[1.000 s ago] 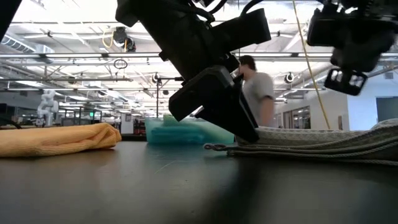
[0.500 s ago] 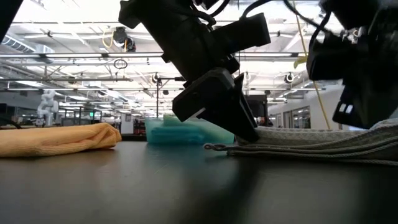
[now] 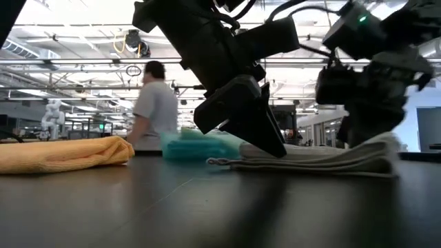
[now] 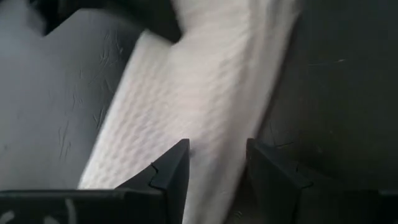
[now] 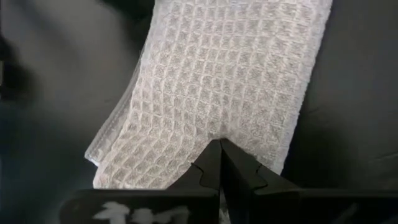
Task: Fold microfiber towels
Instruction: Fold the gray towel
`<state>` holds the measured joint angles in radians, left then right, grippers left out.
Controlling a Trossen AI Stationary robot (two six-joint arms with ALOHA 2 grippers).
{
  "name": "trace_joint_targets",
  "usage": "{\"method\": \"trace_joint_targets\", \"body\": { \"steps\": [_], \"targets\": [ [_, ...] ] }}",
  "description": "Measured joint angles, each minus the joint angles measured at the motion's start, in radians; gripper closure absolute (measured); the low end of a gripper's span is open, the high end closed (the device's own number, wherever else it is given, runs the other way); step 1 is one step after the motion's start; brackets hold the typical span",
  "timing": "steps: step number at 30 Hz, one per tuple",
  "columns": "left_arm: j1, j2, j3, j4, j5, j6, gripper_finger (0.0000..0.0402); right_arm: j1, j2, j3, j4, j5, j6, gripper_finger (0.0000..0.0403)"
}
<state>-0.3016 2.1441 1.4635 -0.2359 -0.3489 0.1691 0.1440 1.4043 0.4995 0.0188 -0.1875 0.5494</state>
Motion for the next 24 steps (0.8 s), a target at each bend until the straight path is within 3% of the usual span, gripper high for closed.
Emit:
{"method": "trace_joint_targets", "body": {
  "steps": [9,16,19,24],
  "targets": [
    [0.000,0.000,0.000,-0.003,-0.037,-0.014,0.0240,-0.183,-0.043,0.000,-0.109,-0.097,-0.241,0.0403],
    [0.010,-0.050,-0.001,0.013,-0.232,-0.011,0.0240,-0.177,-0.223,-0.002,-0.106,-0.239,-0.081,0.0403],
    [0.039,-0.071,0.001,0.066,-0.208,-0.018,0.0240,-0.140,-0.301,-0.002,-0.107,-0.220,-0.018,0.0403],
    [0.112,-0.066,0.000,0.087,-0.019,-0.073,0.0240,-0.029,-0.307,-0.003,-0.136,-0.125,0.068,0.0403]
  ]
}}
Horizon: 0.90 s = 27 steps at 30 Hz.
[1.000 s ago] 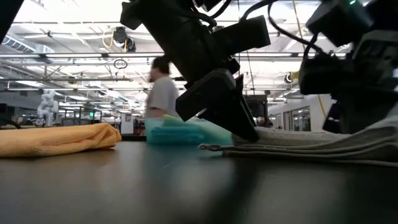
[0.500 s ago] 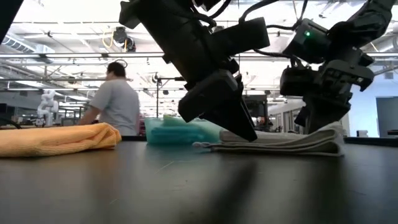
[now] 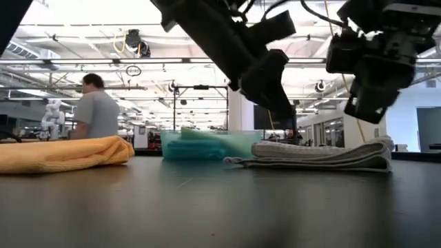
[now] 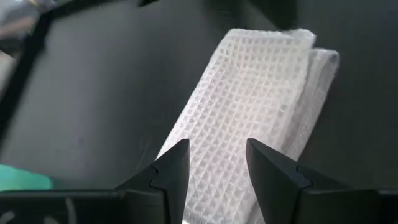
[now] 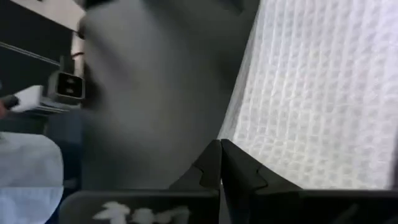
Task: Fold microfiber towels
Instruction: Fold the gray towel
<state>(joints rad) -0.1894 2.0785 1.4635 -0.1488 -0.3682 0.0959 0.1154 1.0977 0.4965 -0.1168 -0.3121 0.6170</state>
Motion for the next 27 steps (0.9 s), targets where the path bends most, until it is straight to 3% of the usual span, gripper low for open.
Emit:
{"method": "trace_joint_targets", "body": {
  "steps": [6,13,27],
  "targets": [
    [0.046,0.003,0.000,-0.011,0.040,-0.023,0.0240,0.121,0.080,0.001,0.007,0.085,0.067,0.0403],
    [0.065,0.003,0.000,-0.064,0.096,-0.022,0.0240,0.142,0.144,0.001,0.035,0.185,0.075,0.0403],
    [0.072,0.003,0.000,-0.084,0.075,-0.024,0.0241,0.168,0.240,0.002,0.045,0.131,0.079,0.0403]
  ]
}}
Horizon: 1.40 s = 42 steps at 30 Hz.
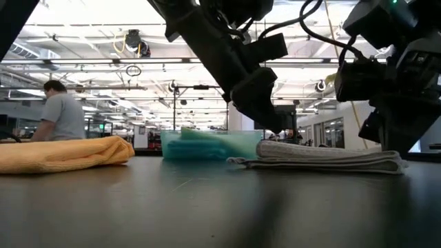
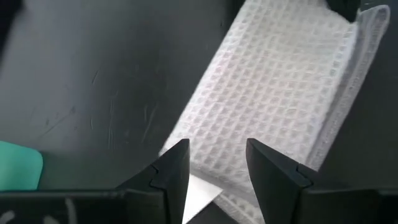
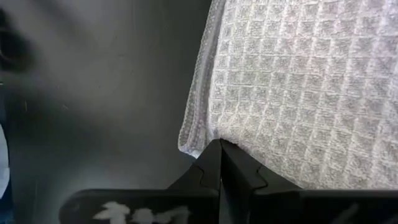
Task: Fold microfiber towels
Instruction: Fold the gray towel
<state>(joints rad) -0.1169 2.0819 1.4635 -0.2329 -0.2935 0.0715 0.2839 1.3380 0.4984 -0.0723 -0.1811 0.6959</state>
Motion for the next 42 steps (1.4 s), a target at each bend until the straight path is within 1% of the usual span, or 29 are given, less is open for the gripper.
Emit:
{"method": "trace_joint_targets", "body": {
  "steps": [4,8,10,14,19,22,24,26,30,34,36,42],
  "targets": [
    [0.003,0.000,0.000,0.002,-0.002,-0.002,0.0241,-0.001,-0.021,0.000,0.000,0.002,0.000,0.0403],
    [0.011,0.000,0.000,0.022,-0.004,-0.003,0.0241,-0.018,-0.107,-0.001,0.072,0.002,0.017,0.0403],
    [0.016,0.000,0.000,0.048,-0.002,-0.003,0.0241,-0.023,-0.158,-0.001,0.092,0.022,0.021,0.0403],
    [0.023,0.007,0.000,0.086,0.010,-0.002,0.0241,-0.023,-0.230,-0.001,0.063,0.079,0.019,0.0403],
    [0.026,0.053,0.000,0.071,0.044,-0.006,0.0241,-0.023,-0.277,-0.001,0.011,0.110,0.018,0.0403],
    [0.022,0.078,0.000,0.069,0.037,-0.007,0.0244,-0.023,-0.298,-0.001,0.011,0.131,0.021,0.0403],
    [0.022,0.085,0.000,0.071,0.030,-0.007,0.0256,-0.024,-0.307,-0.001,0.008,0.134,0.021,0.0403],
    [0.025,0.086,0.000,0.069,0.033,-0.008,0.0276,-0.026,-0.313,-0.001,0.004,0.135,0.021,0.0403],
    [0.040,0.086,0.000,0.040,0.036,-0.030,0.0331,-0.035,-0.316,-0.001,-0.016,0.135,0.020,0.0403],
    [0.057,0.086,0.001,0.002,0.085,-0.063,0.0387,-0.036,-0.315,-0.001,-0.018,0.134,0.017,0.0403],
    [0.064,0.085,0.002,-0.006,0.100,-0.083,0.0393,-0.036,-0.315,-0.001,-0.025,0.133,0.017,0.0403],
    [0.068,0.085,0.002,0.000,0.102,-0.089,0.0374,-0.036,-0.293,-0.001,-0.036,0.132,0.017,0.0403]
  ]
}}
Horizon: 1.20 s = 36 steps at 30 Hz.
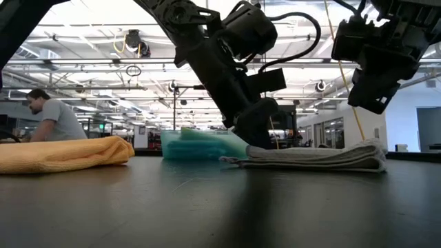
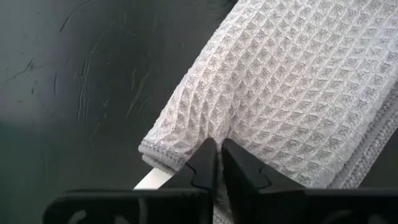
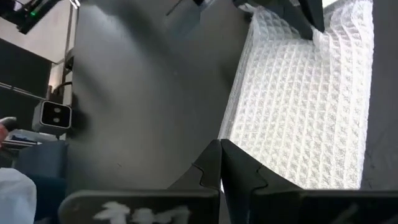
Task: Fold microfiber towels
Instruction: Fold the gray towel
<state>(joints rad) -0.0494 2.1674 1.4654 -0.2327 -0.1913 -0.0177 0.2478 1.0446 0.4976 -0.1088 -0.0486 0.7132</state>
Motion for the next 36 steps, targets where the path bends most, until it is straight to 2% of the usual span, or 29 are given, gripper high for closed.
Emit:
{"method": "trace_joint_targets", "body": {
  "steps": [7,13,19,26,31,36],
  "targets": [
    [-0.010,0.000,-0.001,0.003,-0.022,0.007,0.0354,0.000,0.118,0.000,0.031,-0.003,-0.020,0.0403],
    [-0.010,0.000,-0.002,0.023,-0.027,0.009,0.0296,0.000,0.195,0.000,0.103,-0.004,-0.034,0.0403],
    [-0.010,0.001,-0.002,0.025,-0.029,0.009,0.0254,-0.005,0.278,0.000,0.077,-0.002,-0.047,0.0403],
    [-0.011,0.001,-0.002,0.026,-0.036,-0.006,0.0249,-0.006,0.368,0.004,0.110,-0.007,-0.065,0.0403],
    [-0.011,-0.010,-0.003,0.024,-0.041,-0.014,0.0249,-0.006,0.358,0.003,0.113,-0.007,-0.070,0.0403],
    [-0.011,-0.080,-0.004,0.024,-0.106,0.010,0.0249,-0.007,0.355,0.003,0.098,-0.007,-0.080,0.0403]
  ]
}}
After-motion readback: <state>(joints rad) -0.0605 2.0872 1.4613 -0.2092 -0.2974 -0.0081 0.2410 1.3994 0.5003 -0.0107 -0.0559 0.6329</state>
